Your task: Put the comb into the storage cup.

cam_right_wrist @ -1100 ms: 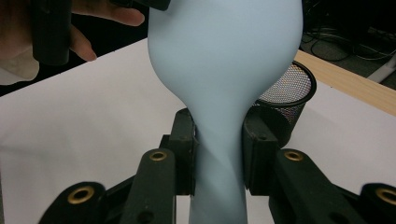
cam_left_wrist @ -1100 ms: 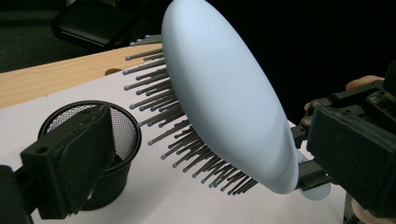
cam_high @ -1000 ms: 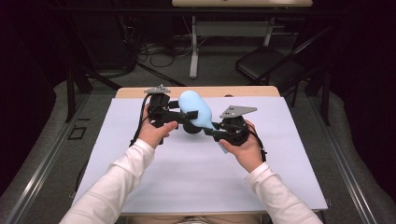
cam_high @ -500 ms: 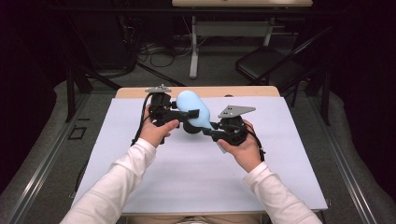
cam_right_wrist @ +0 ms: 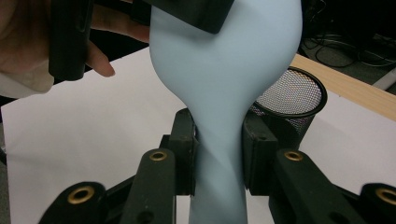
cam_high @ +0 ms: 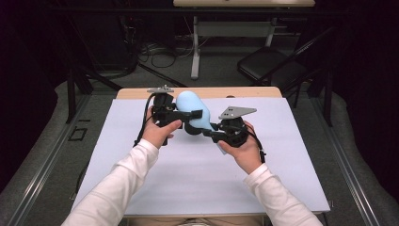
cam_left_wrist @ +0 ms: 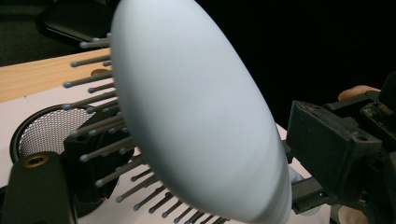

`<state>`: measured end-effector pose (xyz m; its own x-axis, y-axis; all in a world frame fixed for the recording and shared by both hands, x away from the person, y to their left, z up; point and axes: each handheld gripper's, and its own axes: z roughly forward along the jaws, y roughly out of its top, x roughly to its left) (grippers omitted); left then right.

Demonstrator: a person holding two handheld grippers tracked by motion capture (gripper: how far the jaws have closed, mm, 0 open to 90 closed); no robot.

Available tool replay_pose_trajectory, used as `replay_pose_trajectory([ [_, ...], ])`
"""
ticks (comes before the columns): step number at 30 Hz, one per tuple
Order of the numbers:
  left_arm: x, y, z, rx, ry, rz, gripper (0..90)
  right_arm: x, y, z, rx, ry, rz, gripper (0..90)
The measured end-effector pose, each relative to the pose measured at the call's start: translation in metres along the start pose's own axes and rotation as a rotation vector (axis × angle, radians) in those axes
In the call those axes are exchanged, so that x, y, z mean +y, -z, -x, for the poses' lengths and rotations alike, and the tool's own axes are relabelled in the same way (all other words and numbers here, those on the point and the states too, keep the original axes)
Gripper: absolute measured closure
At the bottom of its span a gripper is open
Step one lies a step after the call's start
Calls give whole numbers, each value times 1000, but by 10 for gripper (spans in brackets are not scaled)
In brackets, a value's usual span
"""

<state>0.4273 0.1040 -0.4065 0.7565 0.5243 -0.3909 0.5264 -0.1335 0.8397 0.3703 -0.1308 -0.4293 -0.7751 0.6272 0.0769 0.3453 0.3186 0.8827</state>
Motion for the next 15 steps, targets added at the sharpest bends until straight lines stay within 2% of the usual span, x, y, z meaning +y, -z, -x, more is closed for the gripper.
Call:
replay_pose_trajectory([
  [7,1,0,2,-1,-6,12,168,0,0,-1,1,0,7,697],
  [15,0,-1,1,-6,8,14,201,0,0,-1,3,0,11,697],
])
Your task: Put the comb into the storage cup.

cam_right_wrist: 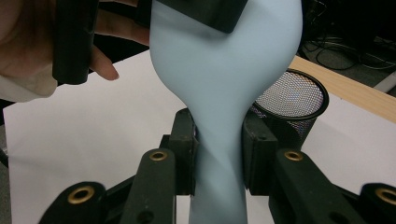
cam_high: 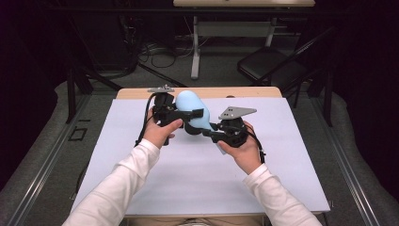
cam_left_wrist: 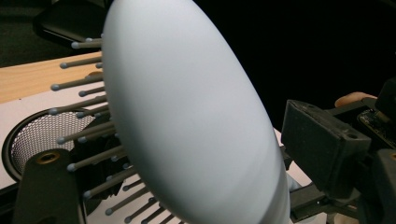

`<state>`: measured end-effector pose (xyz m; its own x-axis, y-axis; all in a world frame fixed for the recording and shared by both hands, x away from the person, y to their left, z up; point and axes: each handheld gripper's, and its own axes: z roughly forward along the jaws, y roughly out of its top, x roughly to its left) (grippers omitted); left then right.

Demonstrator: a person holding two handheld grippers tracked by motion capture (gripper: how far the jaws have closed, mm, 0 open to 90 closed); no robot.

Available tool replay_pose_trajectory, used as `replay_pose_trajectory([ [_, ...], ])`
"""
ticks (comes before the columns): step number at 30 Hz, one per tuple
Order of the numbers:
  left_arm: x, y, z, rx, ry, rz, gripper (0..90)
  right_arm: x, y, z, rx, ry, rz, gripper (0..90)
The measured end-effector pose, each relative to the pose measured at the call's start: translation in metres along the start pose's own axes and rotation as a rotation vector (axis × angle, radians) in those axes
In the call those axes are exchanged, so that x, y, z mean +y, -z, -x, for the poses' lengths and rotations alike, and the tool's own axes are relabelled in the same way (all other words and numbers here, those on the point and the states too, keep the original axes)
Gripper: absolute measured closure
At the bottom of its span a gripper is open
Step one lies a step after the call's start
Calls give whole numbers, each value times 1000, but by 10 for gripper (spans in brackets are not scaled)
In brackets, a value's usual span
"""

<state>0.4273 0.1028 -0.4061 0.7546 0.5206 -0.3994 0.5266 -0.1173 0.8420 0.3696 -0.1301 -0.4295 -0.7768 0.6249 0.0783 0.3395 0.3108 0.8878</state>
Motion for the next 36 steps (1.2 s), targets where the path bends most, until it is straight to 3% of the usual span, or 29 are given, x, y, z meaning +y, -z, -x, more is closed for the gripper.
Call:
replay_pose_trajectory([
  [7,0,0,-1,-10,12,-7,225,-1,0,1,0,0,1,698],
  [15,-2,1,-5,-41,69,-23,264,-3,-2,1,-1,2,-4,698],
  [23,-2,1,-5,-38,53,-22,277,-5,-3,1,1,6,-3,699],
  [33,-2,3,-6,-47,78,-17,302,-12,-8,11,68,-34,16,701],
  [36,-2,3,-7,-58,108,-13,310,-13,-9,12,70,-28,21,701],
])
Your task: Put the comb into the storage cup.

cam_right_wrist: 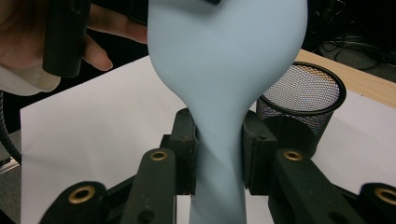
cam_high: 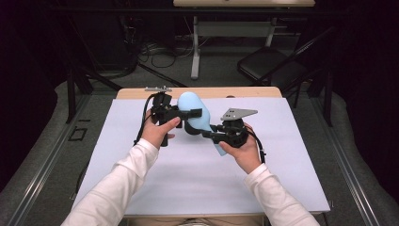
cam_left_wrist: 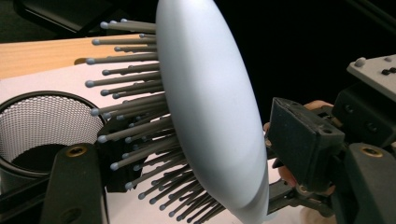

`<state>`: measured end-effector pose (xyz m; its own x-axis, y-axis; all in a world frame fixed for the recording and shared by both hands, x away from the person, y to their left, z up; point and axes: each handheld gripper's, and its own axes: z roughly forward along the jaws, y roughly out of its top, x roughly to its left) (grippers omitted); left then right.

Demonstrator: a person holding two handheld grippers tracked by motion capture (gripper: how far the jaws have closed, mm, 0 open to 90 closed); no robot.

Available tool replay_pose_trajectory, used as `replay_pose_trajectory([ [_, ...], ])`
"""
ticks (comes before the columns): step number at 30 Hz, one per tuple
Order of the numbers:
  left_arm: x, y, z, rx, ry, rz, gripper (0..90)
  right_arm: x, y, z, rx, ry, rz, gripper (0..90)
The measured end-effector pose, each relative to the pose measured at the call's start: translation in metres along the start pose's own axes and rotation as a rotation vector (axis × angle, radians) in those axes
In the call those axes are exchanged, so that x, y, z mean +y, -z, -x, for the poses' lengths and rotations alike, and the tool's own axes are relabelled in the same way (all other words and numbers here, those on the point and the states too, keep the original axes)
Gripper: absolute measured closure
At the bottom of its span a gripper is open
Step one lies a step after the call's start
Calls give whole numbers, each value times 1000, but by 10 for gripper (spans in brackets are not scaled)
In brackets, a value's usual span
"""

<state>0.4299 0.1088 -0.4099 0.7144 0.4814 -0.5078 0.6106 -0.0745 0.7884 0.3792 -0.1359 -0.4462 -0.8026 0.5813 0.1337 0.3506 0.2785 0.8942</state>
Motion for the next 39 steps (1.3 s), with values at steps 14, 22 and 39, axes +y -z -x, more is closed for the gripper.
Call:
replay_pose_trajectory([
  [14,0,2,-1,-33,67,15,378,-4,-5,0,-1,26,-5,702],
  [22,0,3,-4,-60,113,34,441,-4,-5,0,4,24,-5,703],
  [39,0,5,-8,-99,211,23,465,-4,-4,0,9,25,-2,702],
])
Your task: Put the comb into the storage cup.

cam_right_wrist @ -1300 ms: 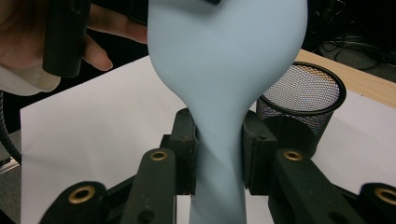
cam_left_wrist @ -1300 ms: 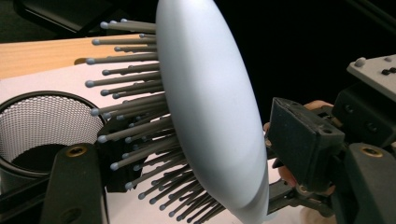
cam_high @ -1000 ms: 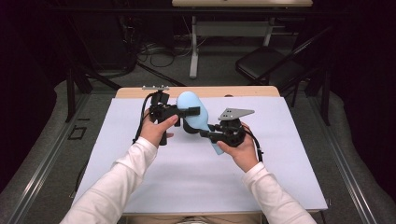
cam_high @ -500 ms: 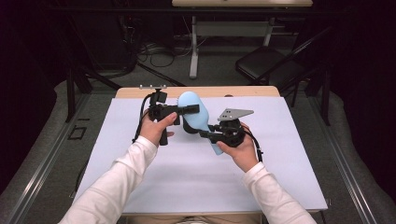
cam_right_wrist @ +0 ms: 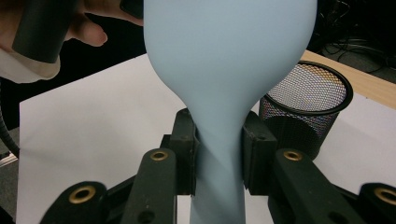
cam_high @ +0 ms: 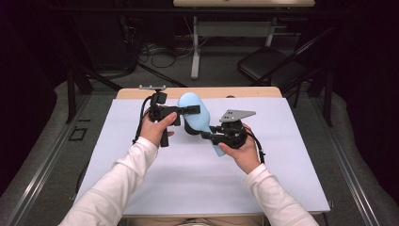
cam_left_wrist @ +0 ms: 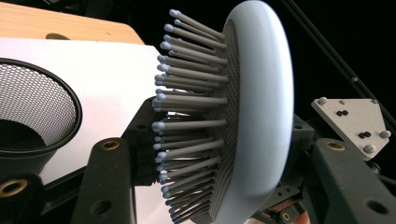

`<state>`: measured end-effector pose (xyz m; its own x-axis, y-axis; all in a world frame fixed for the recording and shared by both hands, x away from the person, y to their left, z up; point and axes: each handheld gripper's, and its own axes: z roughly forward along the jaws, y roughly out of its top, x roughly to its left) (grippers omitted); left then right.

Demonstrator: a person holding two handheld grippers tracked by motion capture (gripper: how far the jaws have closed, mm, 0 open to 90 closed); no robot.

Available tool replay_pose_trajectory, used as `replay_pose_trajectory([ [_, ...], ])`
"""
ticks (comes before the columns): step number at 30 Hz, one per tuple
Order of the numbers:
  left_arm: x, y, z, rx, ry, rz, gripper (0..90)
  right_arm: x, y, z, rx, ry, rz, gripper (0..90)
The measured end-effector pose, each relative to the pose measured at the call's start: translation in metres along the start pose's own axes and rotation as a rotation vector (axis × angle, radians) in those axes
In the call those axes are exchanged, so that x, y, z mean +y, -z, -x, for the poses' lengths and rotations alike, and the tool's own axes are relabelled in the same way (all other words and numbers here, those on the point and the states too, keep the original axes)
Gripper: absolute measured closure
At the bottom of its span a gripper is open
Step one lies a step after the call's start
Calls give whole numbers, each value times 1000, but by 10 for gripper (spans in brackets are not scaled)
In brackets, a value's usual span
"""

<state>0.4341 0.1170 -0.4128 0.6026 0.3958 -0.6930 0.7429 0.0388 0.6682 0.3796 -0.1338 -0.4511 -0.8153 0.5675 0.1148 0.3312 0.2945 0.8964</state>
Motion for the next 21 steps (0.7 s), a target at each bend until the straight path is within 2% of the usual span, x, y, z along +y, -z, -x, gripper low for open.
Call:
replay_pose_trajectory([
  [6,-1,0,1,7,1,9,471,0,0,0,3,-1,1,702],
  [15,-2,0,0,7,49,6,479,-2,0,0,7,-12,3,701],
  [21,-2,0,-3,5,65,-4,484,-2,0,0,8,-16,2,700],
])
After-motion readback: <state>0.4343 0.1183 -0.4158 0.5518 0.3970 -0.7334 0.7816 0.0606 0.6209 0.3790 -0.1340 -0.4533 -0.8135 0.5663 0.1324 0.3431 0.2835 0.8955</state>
